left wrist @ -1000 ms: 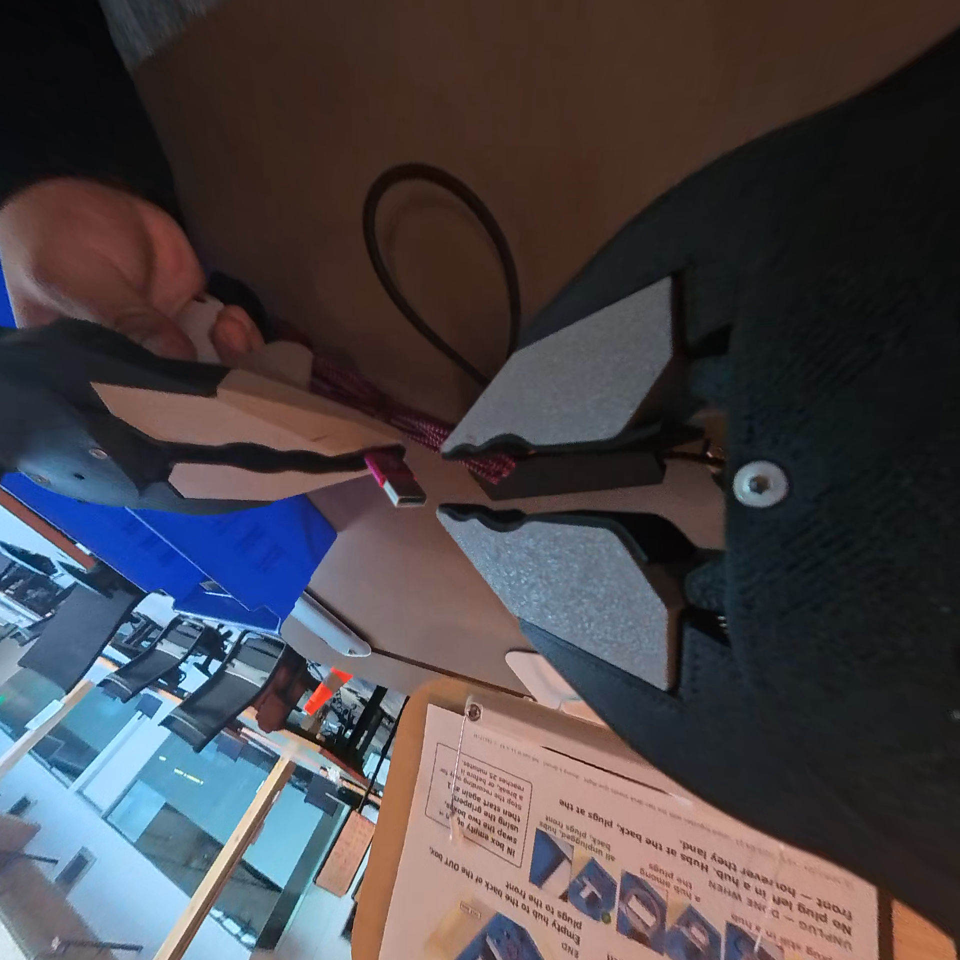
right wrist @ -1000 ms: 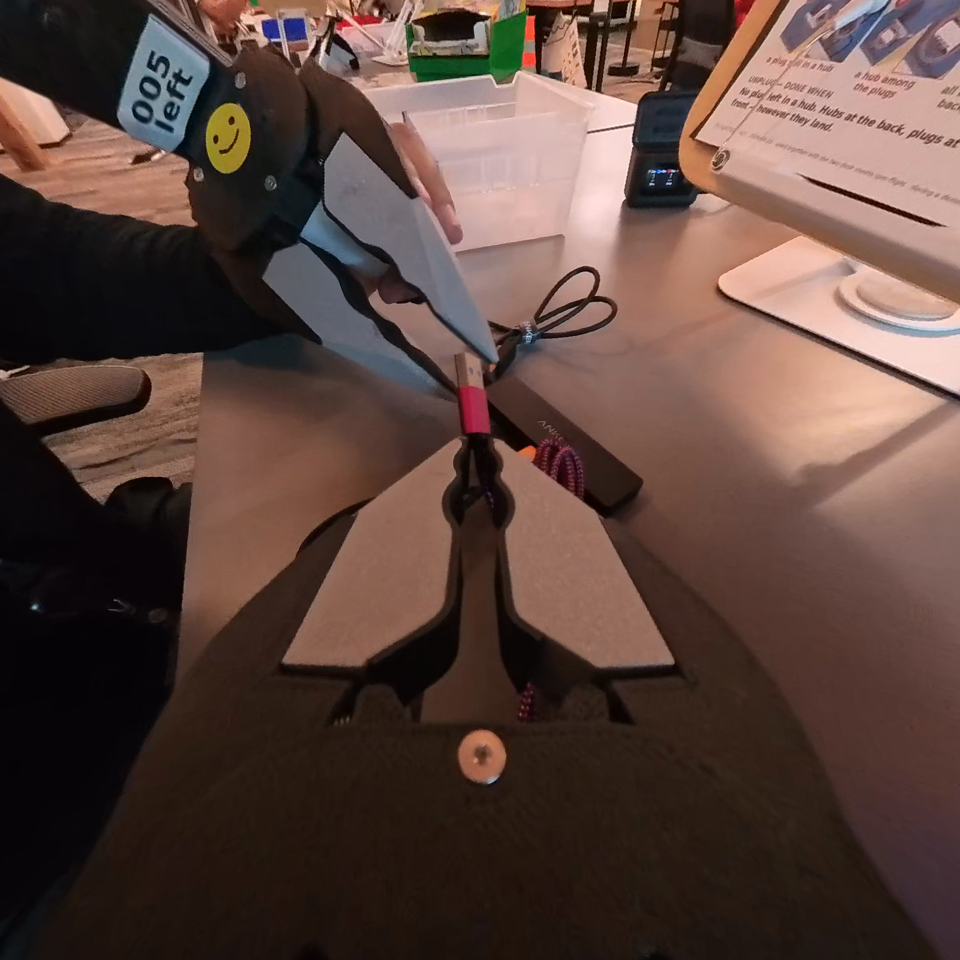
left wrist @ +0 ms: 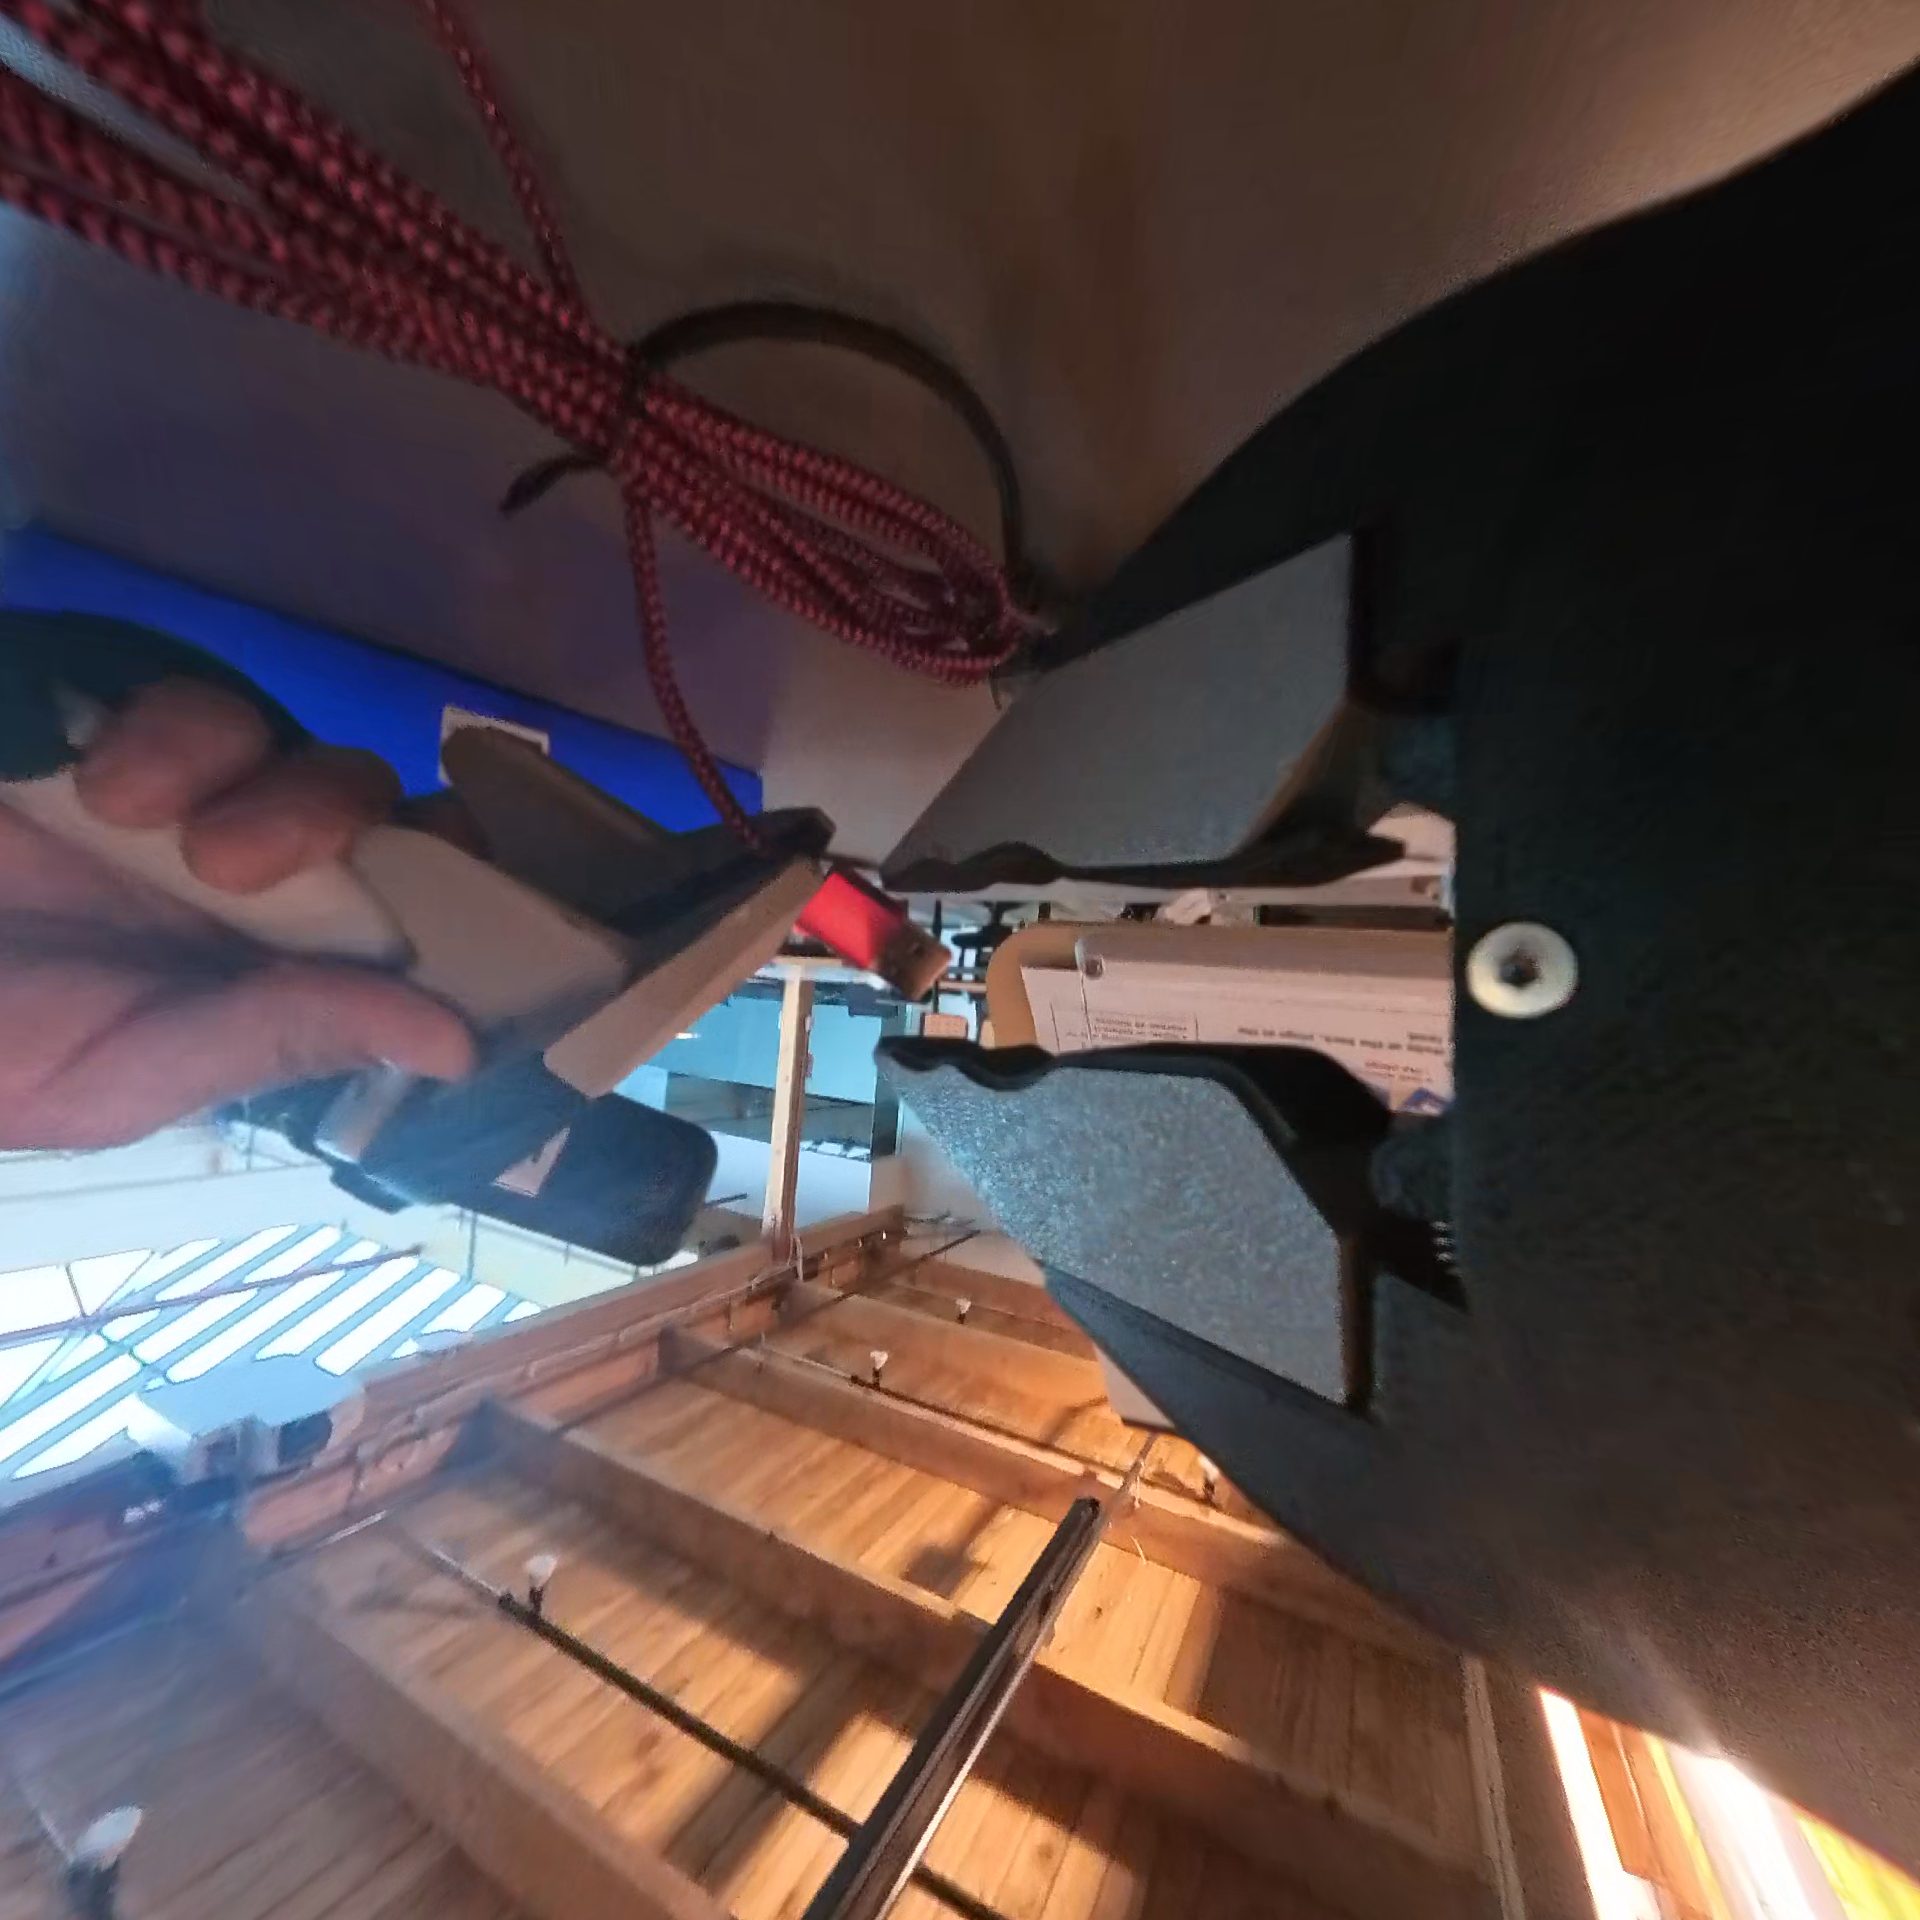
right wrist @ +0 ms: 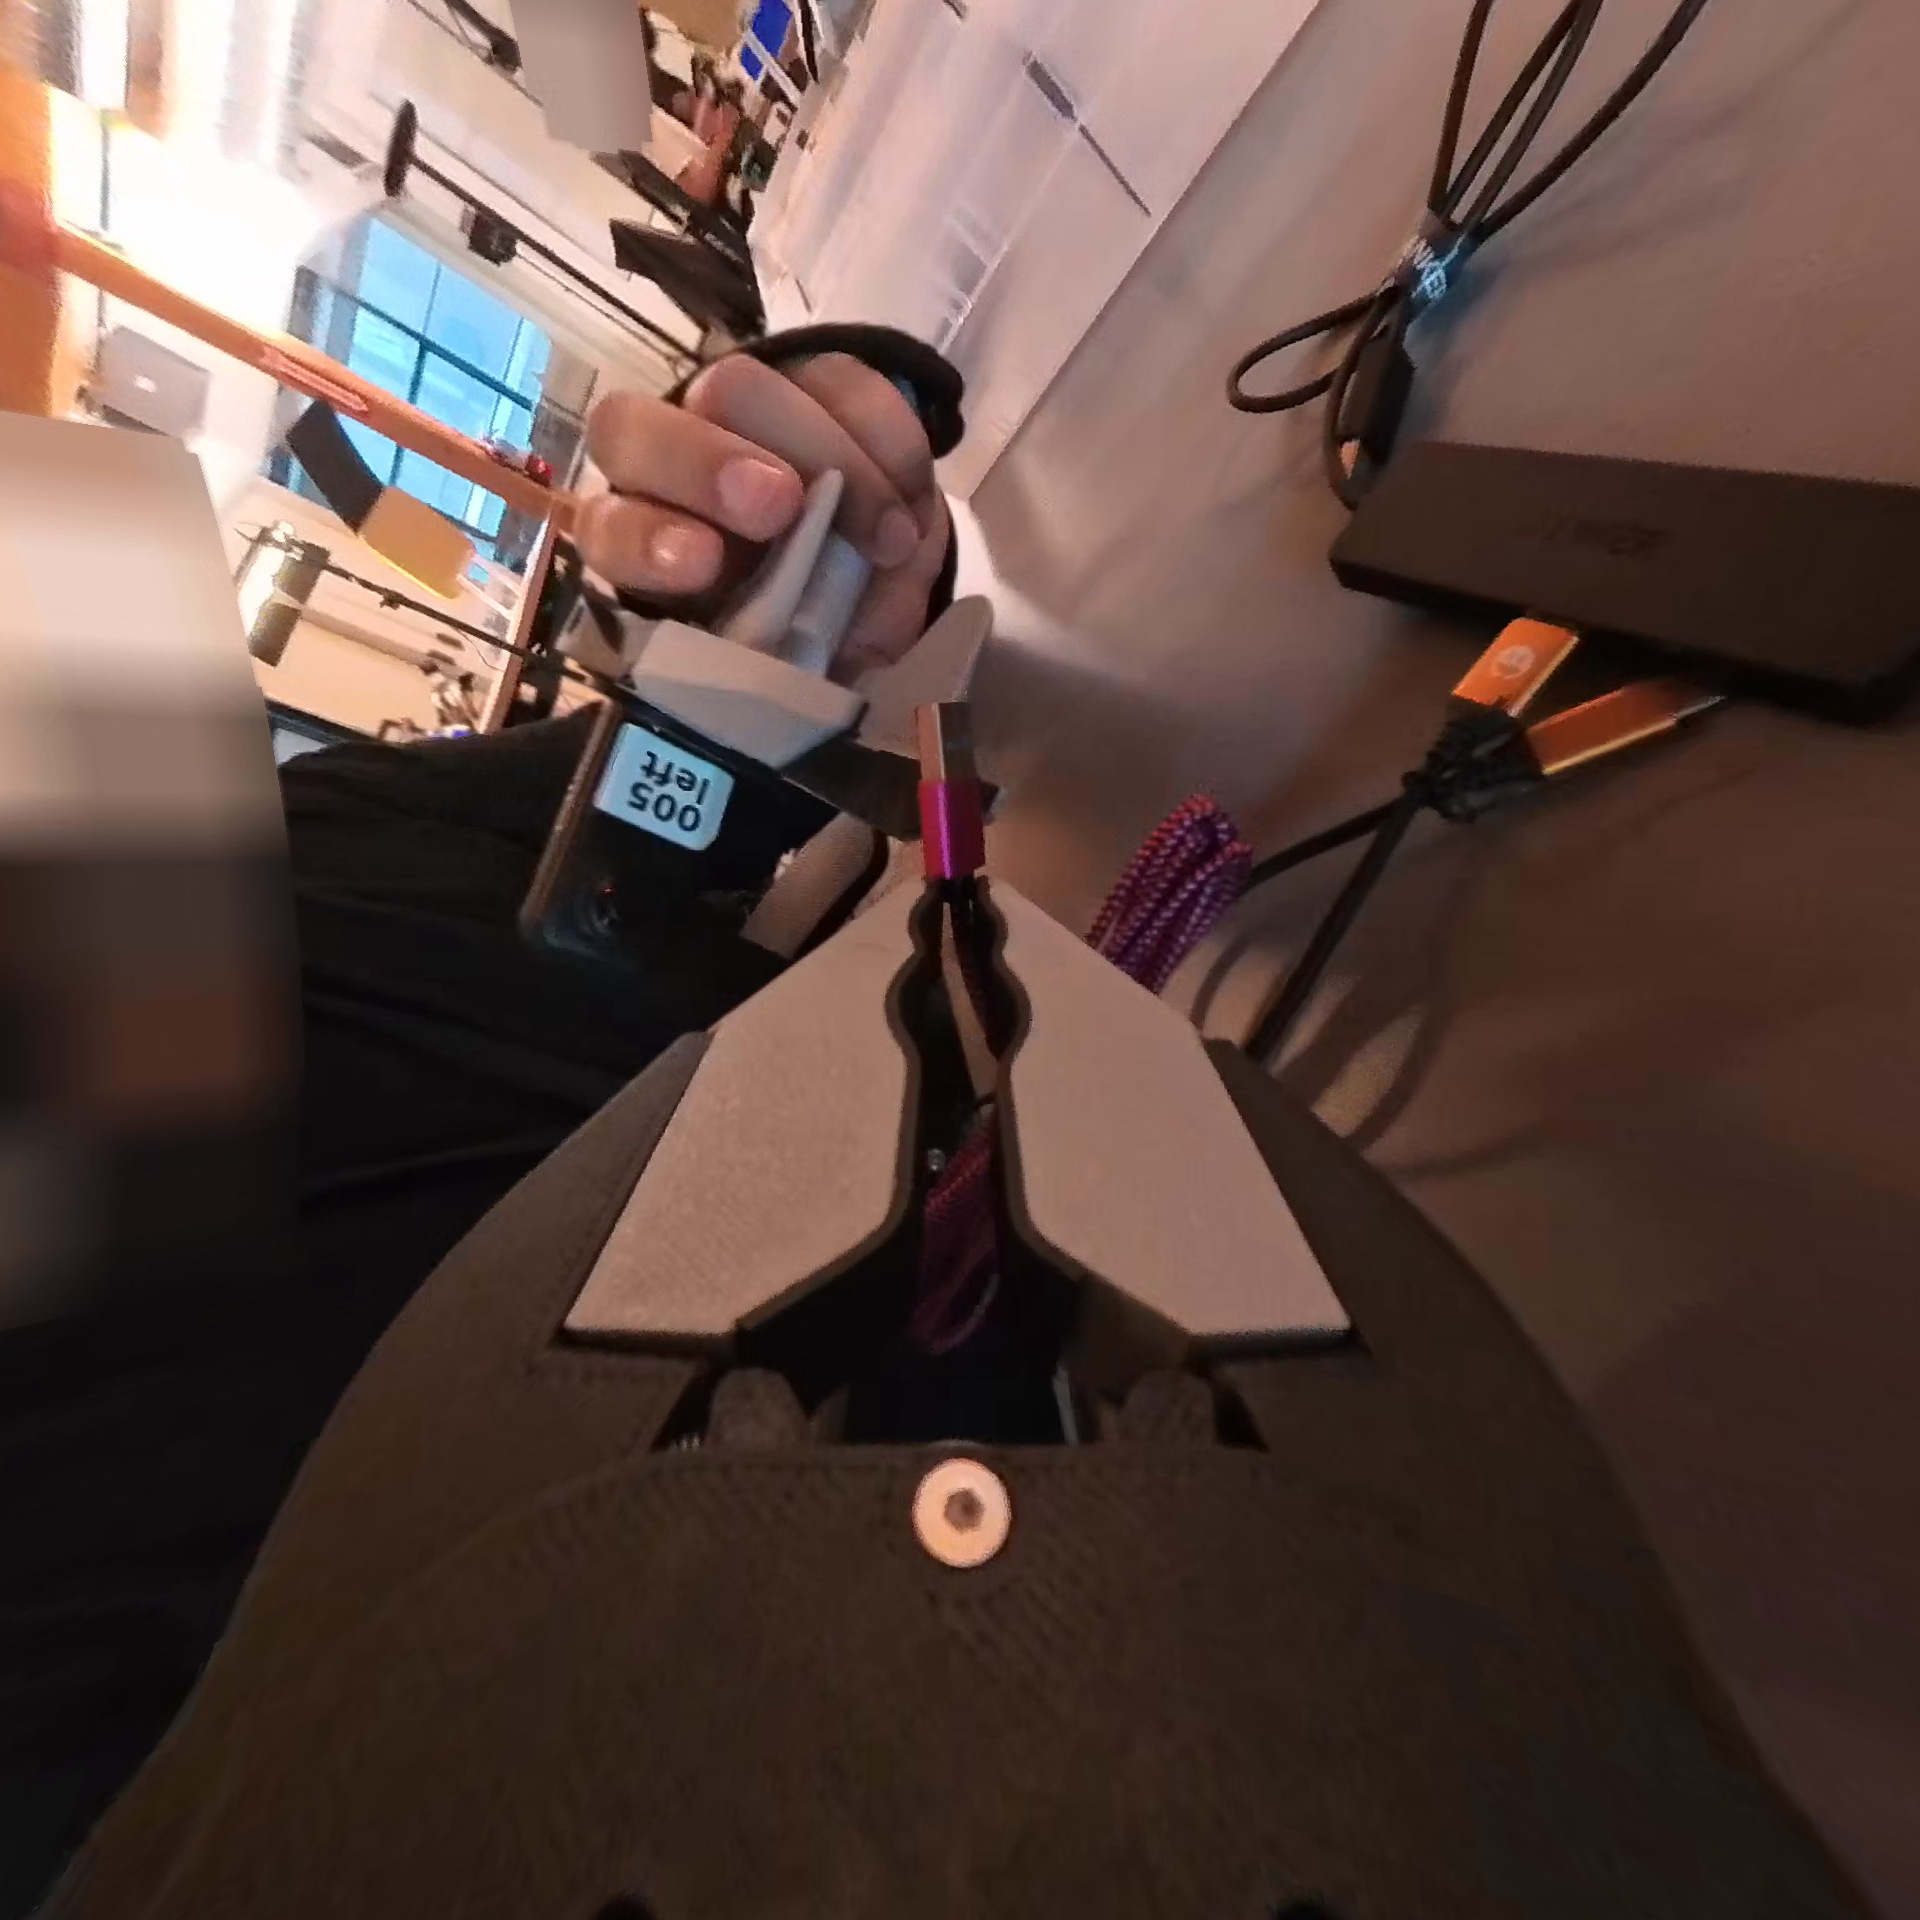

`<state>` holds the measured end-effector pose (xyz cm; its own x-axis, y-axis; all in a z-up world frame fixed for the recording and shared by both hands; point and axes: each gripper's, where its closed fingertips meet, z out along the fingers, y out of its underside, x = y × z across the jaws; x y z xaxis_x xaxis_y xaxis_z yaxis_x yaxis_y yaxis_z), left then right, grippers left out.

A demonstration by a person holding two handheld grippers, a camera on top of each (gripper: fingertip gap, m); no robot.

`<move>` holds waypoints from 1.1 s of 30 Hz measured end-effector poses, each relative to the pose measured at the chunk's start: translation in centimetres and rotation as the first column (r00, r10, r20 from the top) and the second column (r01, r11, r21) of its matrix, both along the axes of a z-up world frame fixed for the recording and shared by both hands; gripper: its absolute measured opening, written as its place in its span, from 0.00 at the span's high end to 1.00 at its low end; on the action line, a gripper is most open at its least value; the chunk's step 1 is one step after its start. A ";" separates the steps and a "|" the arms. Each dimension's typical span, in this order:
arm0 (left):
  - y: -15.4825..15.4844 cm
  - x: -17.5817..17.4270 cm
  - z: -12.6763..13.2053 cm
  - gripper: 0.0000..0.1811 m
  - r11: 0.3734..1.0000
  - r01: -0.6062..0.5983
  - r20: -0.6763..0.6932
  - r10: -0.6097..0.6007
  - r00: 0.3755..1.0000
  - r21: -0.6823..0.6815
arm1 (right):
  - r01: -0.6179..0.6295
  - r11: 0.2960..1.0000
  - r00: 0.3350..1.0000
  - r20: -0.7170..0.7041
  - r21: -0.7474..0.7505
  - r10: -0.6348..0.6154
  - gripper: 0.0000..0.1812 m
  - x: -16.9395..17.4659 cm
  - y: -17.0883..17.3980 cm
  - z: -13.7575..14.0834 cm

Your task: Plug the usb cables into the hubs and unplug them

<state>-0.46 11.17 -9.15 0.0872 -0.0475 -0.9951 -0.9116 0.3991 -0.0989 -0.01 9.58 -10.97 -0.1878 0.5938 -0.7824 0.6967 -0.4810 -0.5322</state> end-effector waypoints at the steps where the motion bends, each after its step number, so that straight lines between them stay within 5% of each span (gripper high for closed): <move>1: 0.1 -0.1 -0.2 0.86 1.000 -0.004 -0.001 0.004 1.000 -0.017 | -0.007 1.000 1.000 0.011 0.009 0.007 0.99 -0.1 0.2 -0.4; 7: 0.9 -0.4 -1.3 0.80 0.999 -0.021 -0.024 0.020 1.000 -0.032 | -0.052 0.997 0.998 0.049 0.065 0.049 0.99 -0.2 1.2 -1.5; 10: 1.1 -0.2 -2.1 1.00 0.994 -0.007 0.031 0.010 0.999 -0.113 | -0.031 0.988 0.995 0.101 0.153 0.015 0.99 -0.2 3.1 -3.2; 15: 2.1 -1.5 -2.5 0.99 0.984 -0.054 0.081 0.069 0.994 -0.172 | -0.132 0.969 0.990 0.079 0.208 0.118 0.99 -0.6 3.0 -4.3; 21: 2.5 -2.3 -2.2 1.00 0.962 -0.094 0.153 0.136 0.979 -0.255 | -0.107 0.912 0.994 0.025 0.396 0.106 0.99 -3.1 5.9 -6.2; 27: 4.0 -4.9 -3.5 1.00 0.888 -0.184 0.237 0.304 0.923 -0.421 | -0.016 0.869 0.992 -0.102 0.494 0.076 0.99 -3.9 7.6 -5.5; 33: 5.3 -7.4 -5.0 0.98 0.757 -0.096 0.413 0.453 0.790 -0.646 | 0.009 0.846 0.988 -0.136 0.533 0.075 0.98 -4.3 7.5 -6.0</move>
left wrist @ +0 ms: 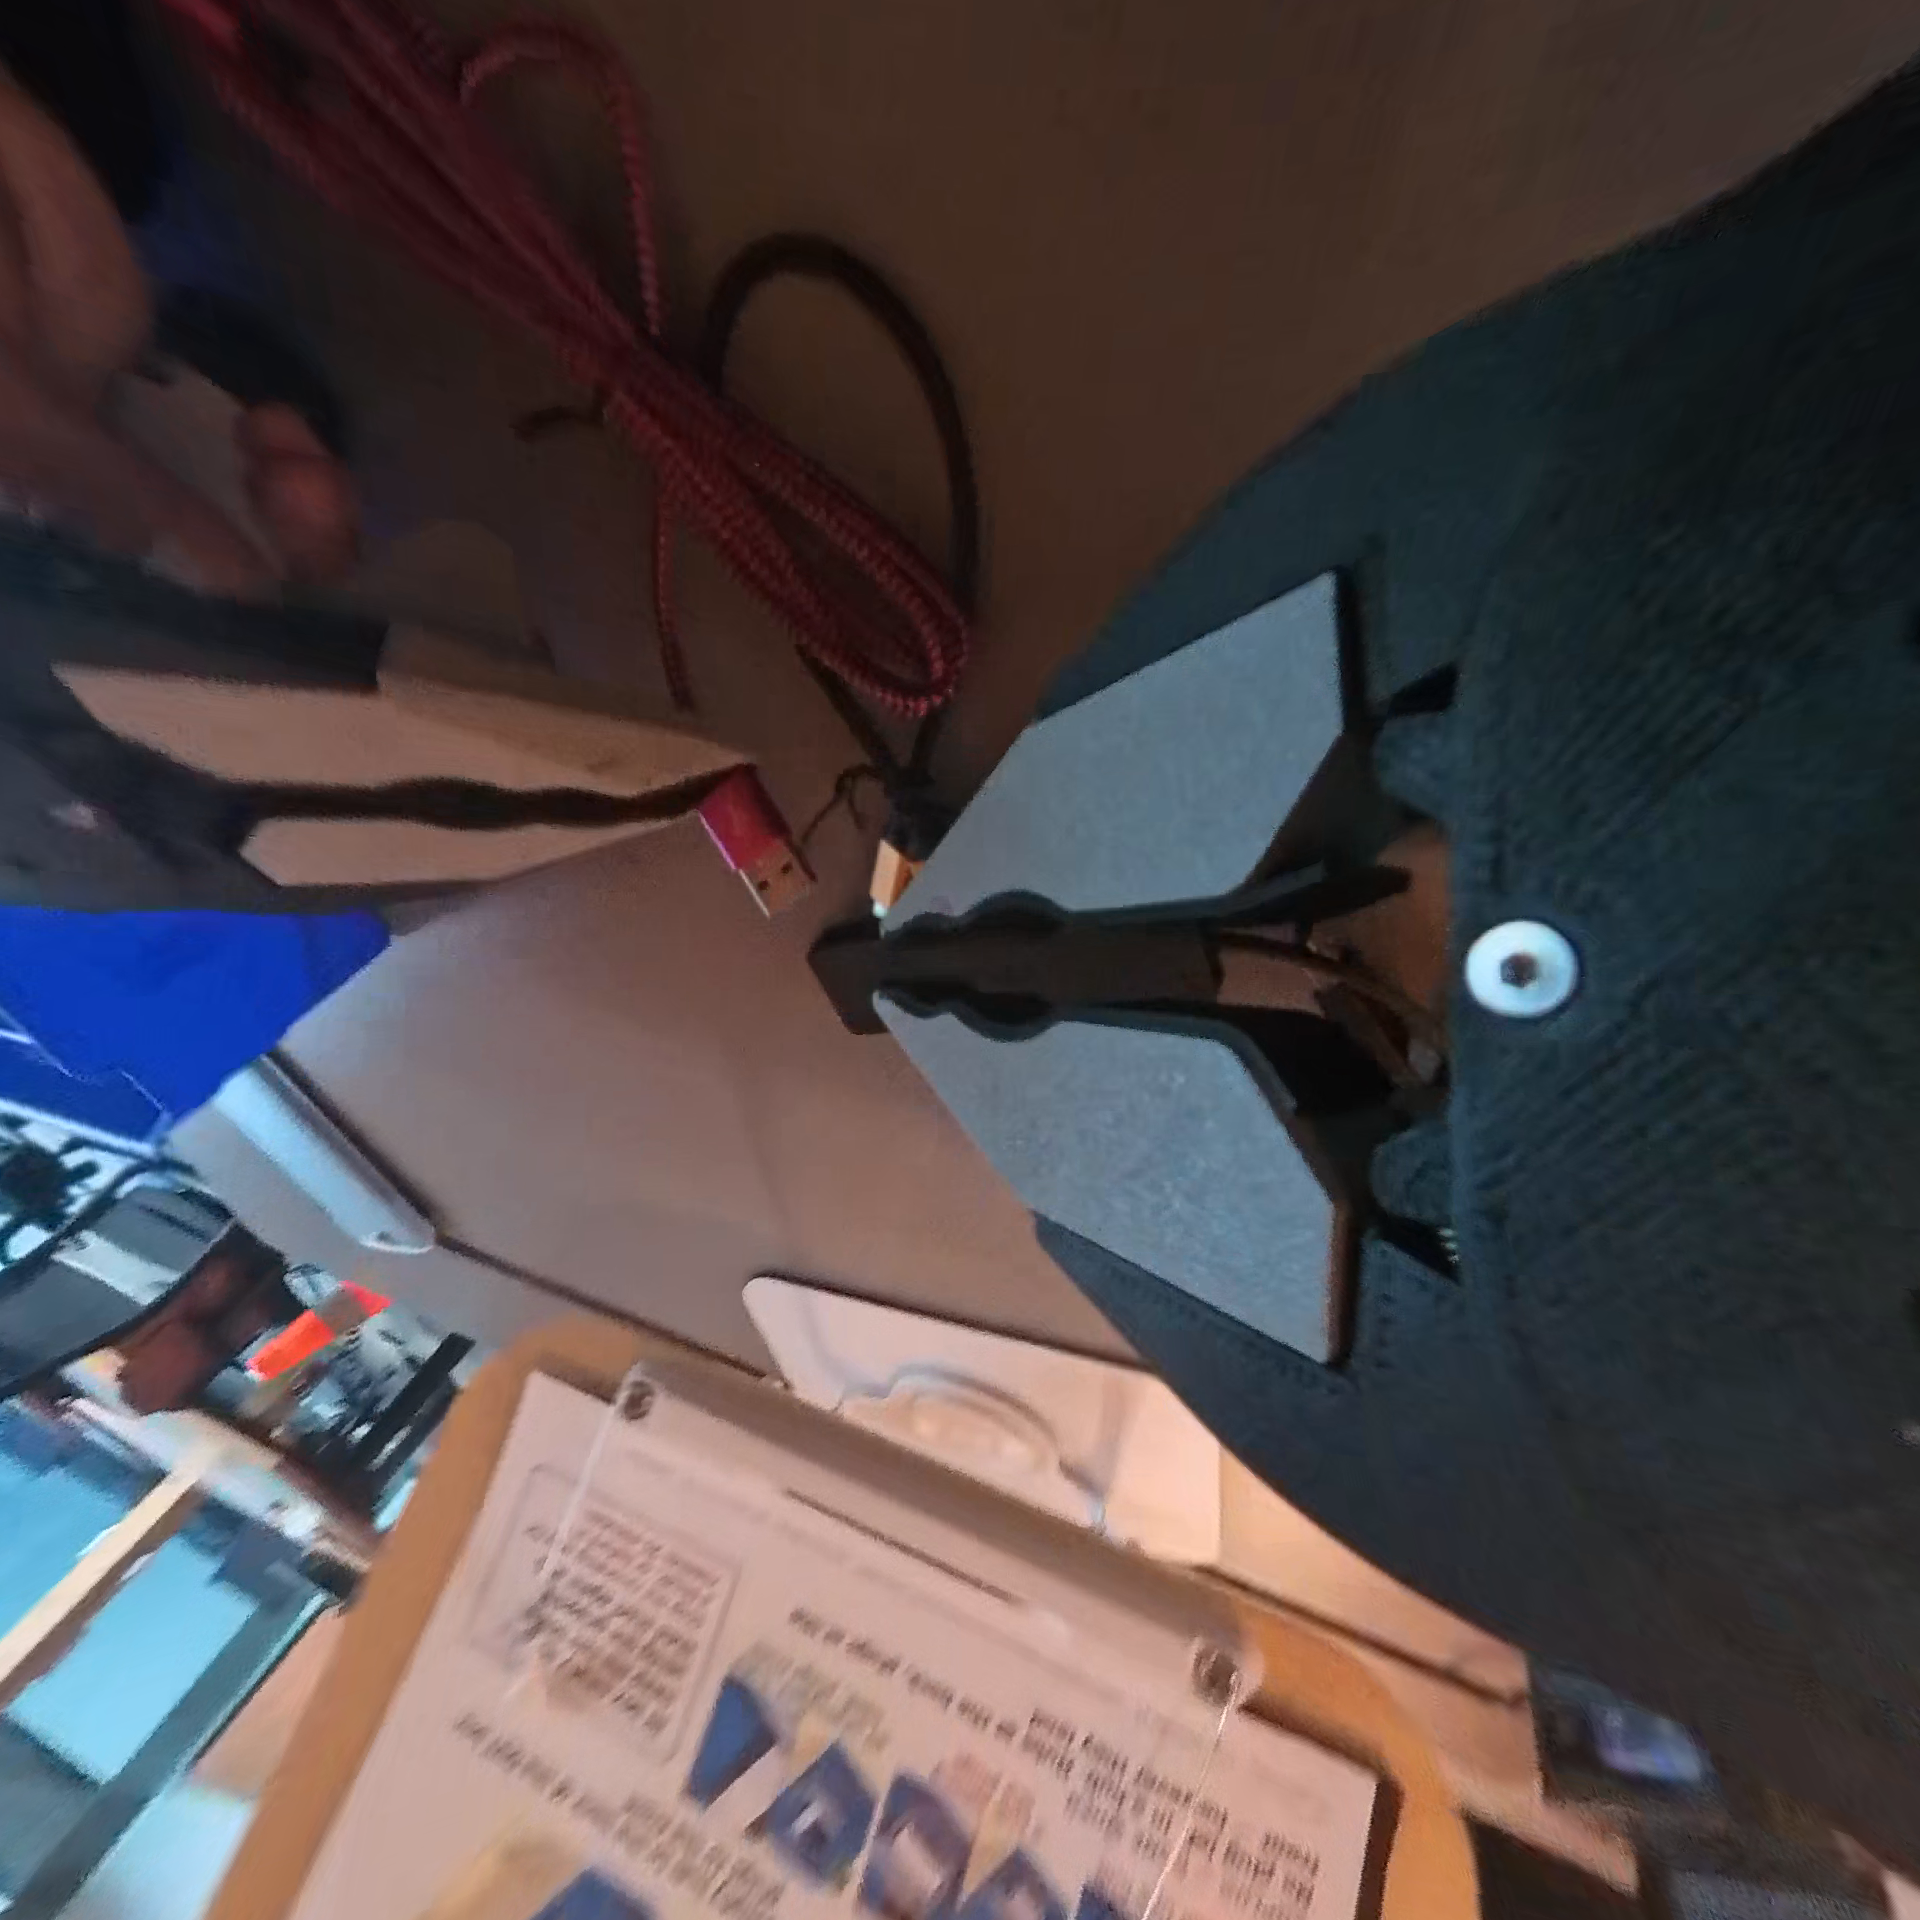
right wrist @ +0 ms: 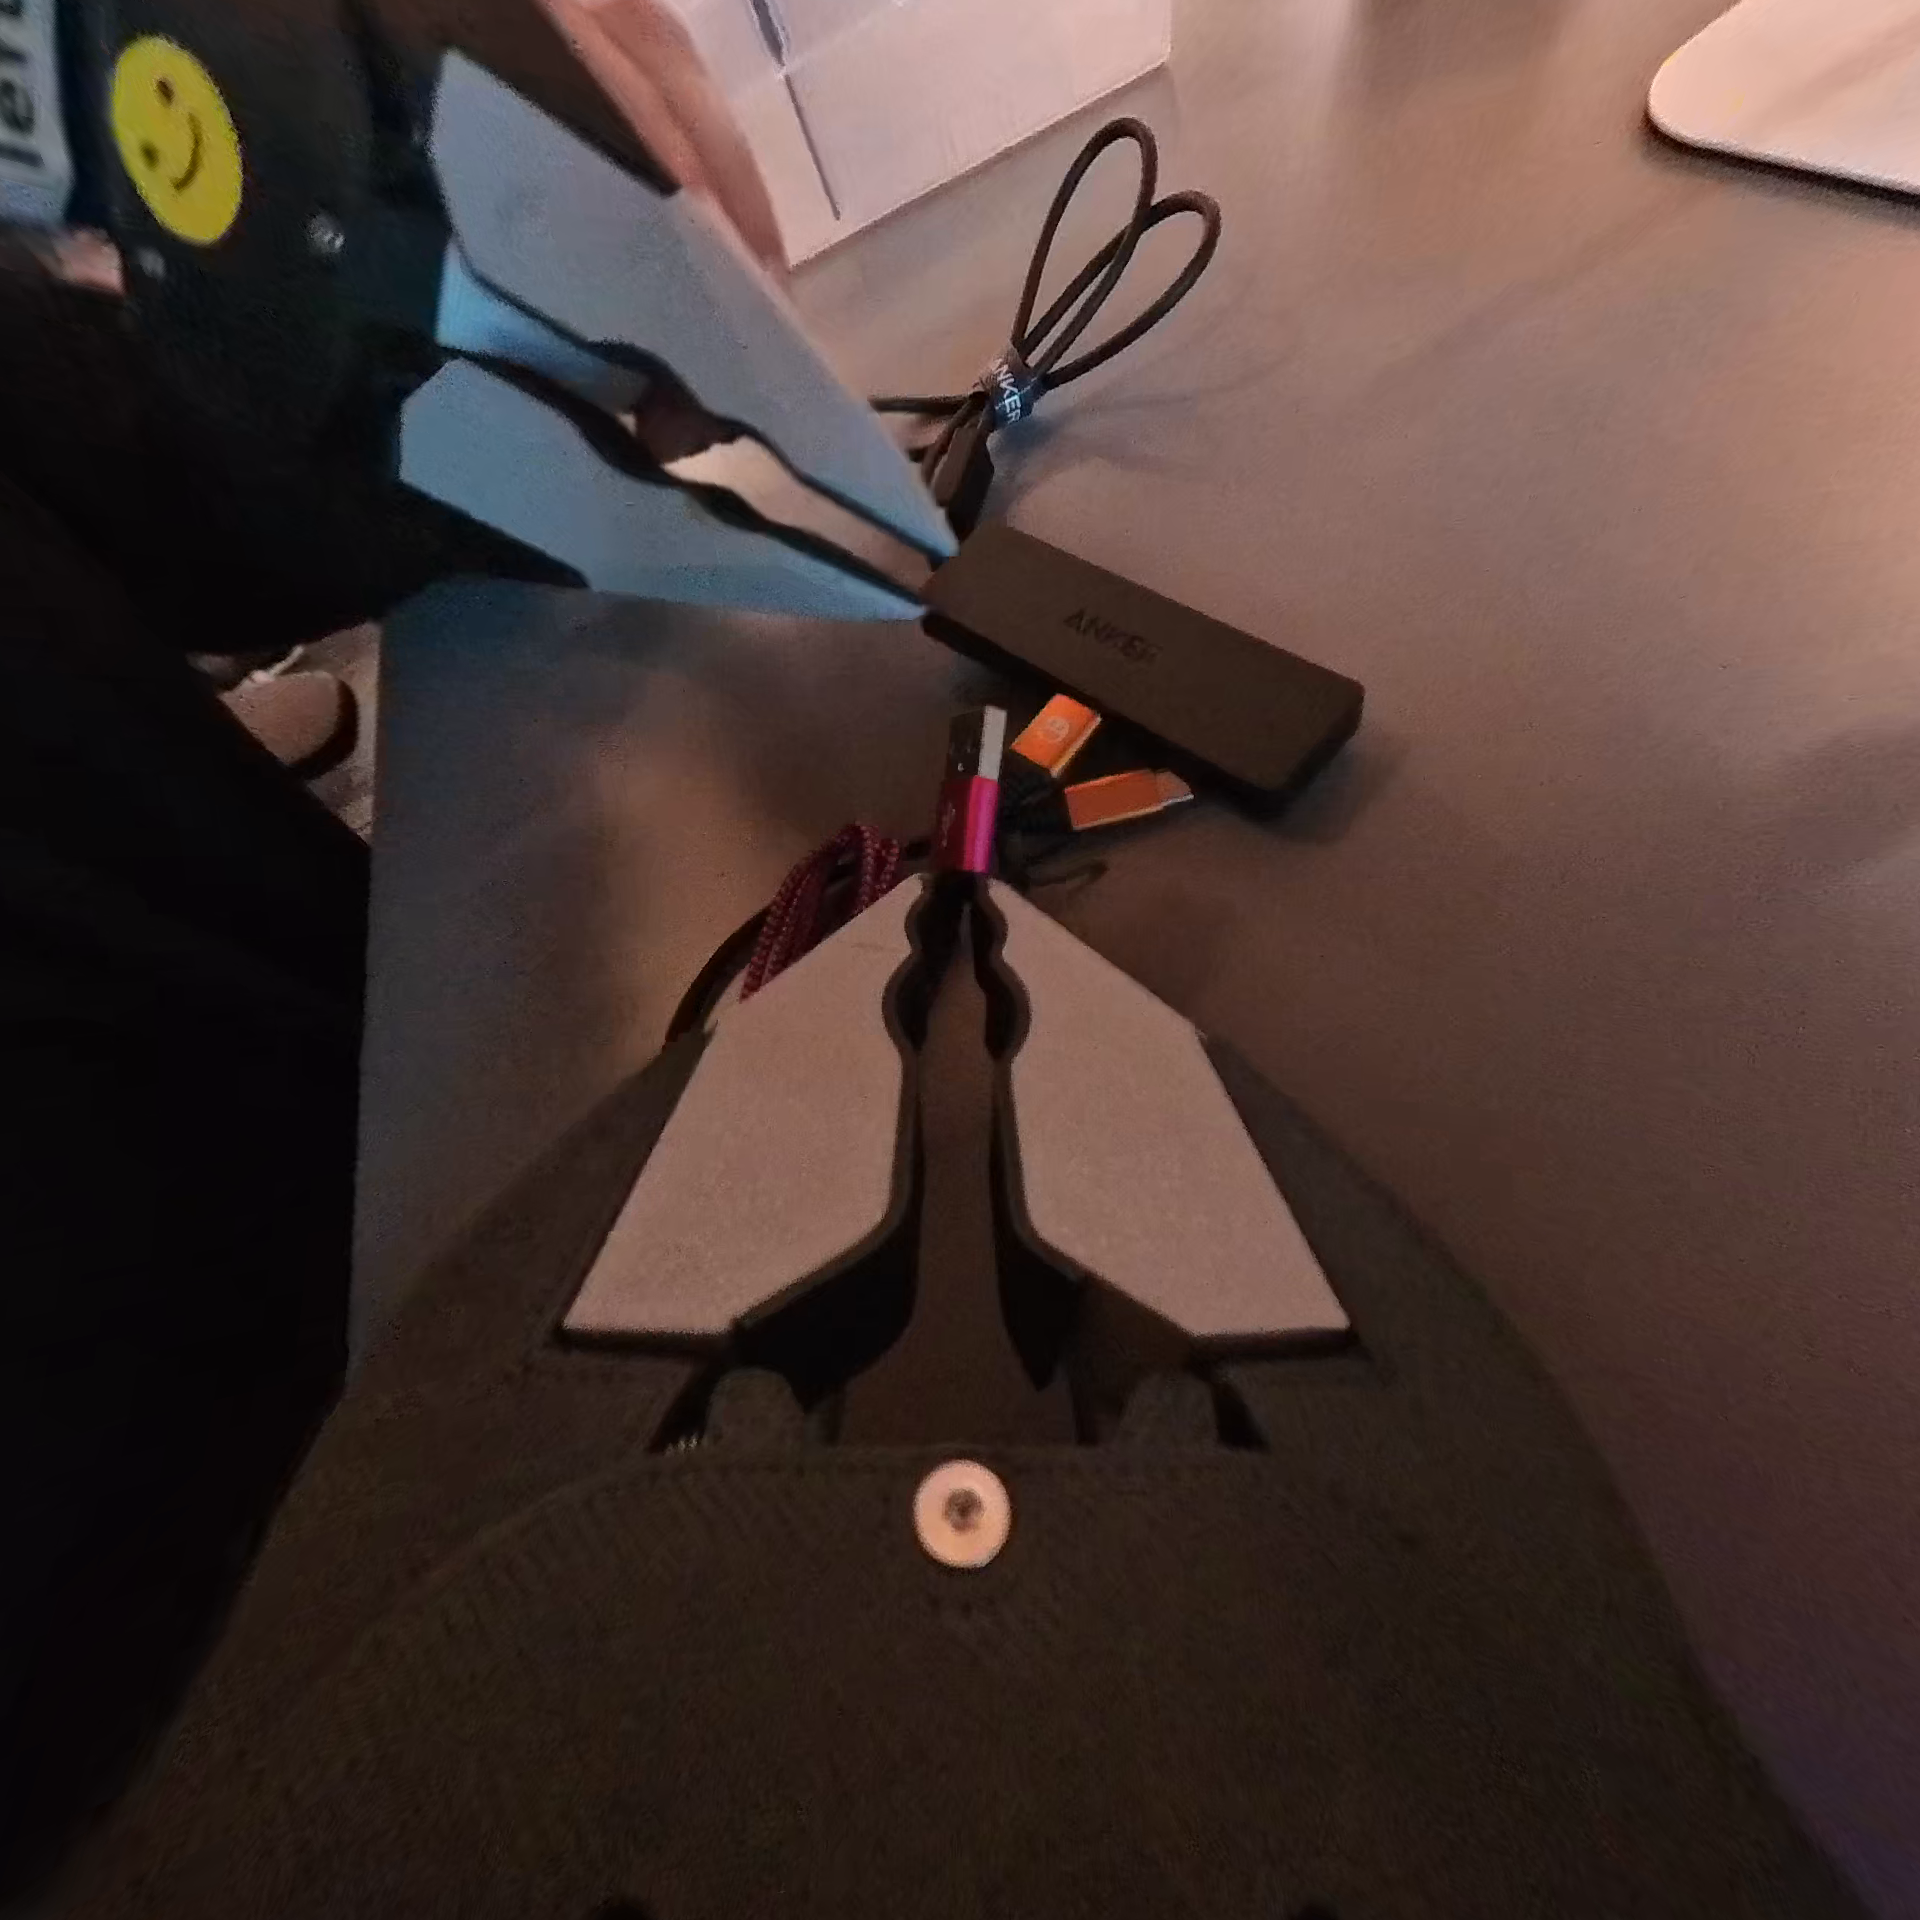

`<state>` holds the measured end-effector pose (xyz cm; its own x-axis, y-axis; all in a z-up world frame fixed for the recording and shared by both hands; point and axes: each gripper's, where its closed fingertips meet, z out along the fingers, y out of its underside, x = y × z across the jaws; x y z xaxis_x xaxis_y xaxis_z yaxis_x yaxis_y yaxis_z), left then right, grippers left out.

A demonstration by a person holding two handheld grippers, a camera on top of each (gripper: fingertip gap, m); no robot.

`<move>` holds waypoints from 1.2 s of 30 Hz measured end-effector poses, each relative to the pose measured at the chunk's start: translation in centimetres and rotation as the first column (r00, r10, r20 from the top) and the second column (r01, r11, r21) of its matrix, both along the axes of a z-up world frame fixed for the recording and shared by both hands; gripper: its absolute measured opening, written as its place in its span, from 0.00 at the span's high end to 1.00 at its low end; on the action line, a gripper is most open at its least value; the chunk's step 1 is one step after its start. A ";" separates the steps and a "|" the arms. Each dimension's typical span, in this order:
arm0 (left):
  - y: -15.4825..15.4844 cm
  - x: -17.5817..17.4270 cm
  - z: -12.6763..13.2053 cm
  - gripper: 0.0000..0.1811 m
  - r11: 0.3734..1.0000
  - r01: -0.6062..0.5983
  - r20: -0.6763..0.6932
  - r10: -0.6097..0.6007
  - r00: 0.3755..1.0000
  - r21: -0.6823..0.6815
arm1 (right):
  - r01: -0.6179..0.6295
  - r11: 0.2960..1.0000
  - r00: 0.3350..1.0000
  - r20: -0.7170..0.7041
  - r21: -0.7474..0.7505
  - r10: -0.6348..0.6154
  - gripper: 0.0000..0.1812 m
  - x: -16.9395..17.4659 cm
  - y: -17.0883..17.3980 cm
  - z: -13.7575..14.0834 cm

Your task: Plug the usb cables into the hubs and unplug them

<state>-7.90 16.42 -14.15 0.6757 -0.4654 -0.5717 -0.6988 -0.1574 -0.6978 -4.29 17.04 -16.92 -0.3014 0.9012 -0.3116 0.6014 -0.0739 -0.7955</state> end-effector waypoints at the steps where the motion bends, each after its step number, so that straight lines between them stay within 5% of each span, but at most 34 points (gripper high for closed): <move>1: 0.2 -0.3 -0.1 0.97 1.000 -0.012 0.032 0.012 0.999 -0.017 | -0.010 1.000 1.000 -0.006 0.016 0.010 0.98 -0.2 -0.1 0.0; 12: 0.1 -0.2 0.7 0.98 1.000 -0.024 0.089 0.025 0.996 -0.013 | -0.001 0.990 0.996 -0.090 0.140 0.013 0.98 -0.5 -0.4 1.0; 27: 1.0 -1.3 -0.7 0.94 0.997 -0.071 0.028 0.071 0.997 -0.012 | 0.020 0.999 0.963 -0.268 0.039 -0.009 0.99 -0.4 0.2 3.9; 36: 0.8 -0.7 -0.4 0.79 0.999 -0.031 -0.081 0.034 0.996 0.037 | -0.088 0.992 0.979 -0.192 -0.088 0.070 0.99 -0.8 -1.7 3.3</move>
